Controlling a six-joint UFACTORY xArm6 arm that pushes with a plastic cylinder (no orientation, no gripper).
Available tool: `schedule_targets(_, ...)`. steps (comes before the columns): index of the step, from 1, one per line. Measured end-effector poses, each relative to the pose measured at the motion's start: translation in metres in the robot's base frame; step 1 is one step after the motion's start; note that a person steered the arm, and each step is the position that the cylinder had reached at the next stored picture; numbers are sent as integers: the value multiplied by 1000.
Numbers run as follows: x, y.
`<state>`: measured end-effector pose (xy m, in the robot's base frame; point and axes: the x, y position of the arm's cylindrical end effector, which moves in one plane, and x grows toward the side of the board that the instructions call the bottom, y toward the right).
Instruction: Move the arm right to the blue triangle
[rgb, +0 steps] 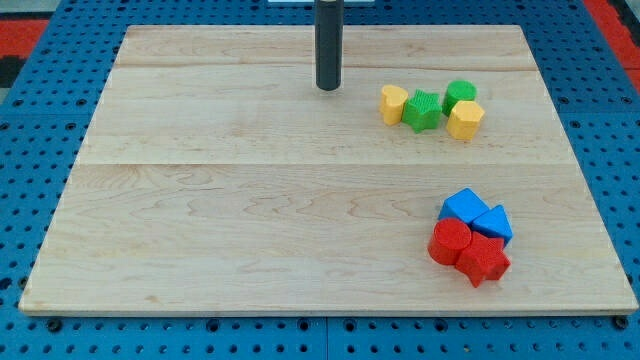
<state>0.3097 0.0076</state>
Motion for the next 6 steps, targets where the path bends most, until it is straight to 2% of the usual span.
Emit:
schedule_targets(2, 45, -74)
schedule_targets(4, 85, 37)
schedule_targets(5, 105, 123)
schedule_targets(6, 164, 222)
